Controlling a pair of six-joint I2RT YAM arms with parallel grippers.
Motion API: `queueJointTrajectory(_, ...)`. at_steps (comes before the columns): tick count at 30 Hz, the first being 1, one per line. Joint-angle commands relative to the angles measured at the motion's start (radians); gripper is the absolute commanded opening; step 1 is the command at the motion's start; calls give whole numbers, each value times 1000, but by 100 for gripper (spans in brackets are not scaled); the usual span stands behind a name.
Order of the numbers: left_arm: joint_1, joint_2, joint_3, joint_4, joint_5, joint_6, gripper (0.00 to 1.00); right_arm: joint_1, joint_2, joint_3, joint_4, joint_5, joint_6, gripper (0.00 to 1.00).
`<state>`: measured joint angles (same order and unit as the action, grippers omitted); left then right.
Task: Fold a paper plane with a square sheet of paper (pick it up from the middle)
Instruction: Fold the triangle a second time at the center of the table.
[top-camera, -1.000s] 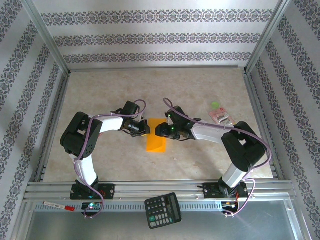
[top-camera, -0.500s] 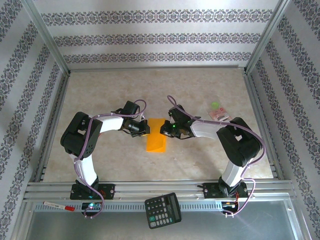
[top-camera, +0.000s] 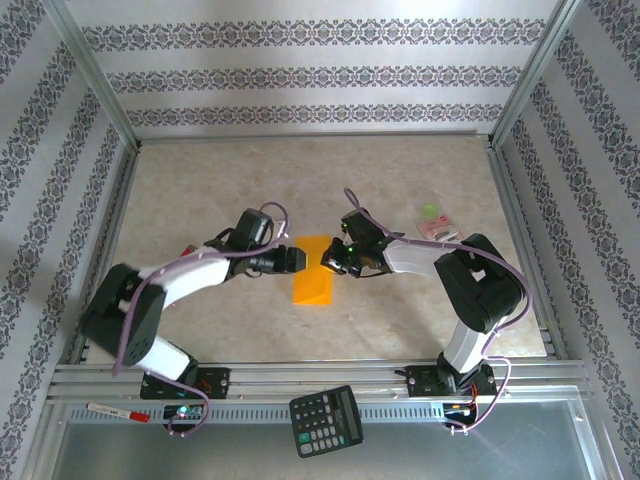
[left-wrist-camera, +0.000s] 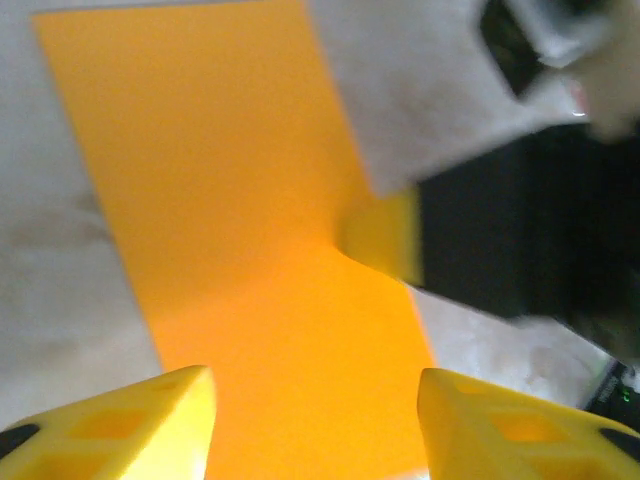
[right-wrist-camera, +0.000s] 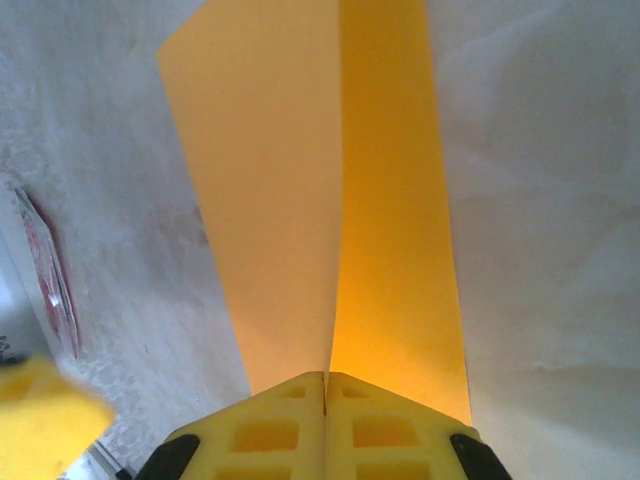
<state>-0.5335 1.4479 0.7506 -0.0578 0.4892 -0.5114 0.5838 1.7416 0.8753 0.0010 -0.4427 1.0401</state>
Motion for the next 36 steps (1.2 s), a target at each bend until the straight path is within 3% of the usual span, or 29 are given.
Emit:
queueJointTrajectory(1, -114, -117, -76, 69, -182, 109, 64, -18, -22, -4, -27, -47, 43, 0)
queueJointTrajectory(8, -381, -186, -129, 65, -480, 306, 72, -30, -8, -4, -25, -79, 60, 0)
queueJointTrajectory(14, -469, -40, -48, 51, -622, 389, 75, -30, -3, -10, -14, -80, 65, 0)
queueJointTrajectory(17, -483, 17, -20, 56, -656, 404, 71, -29, -2, -15, -7, -79, 67, 0)
queueJointTrajectory(36, -479, 44, 7, 55, -640, 389, 0, -30, 16, -32, 18, -85, 64, 0)
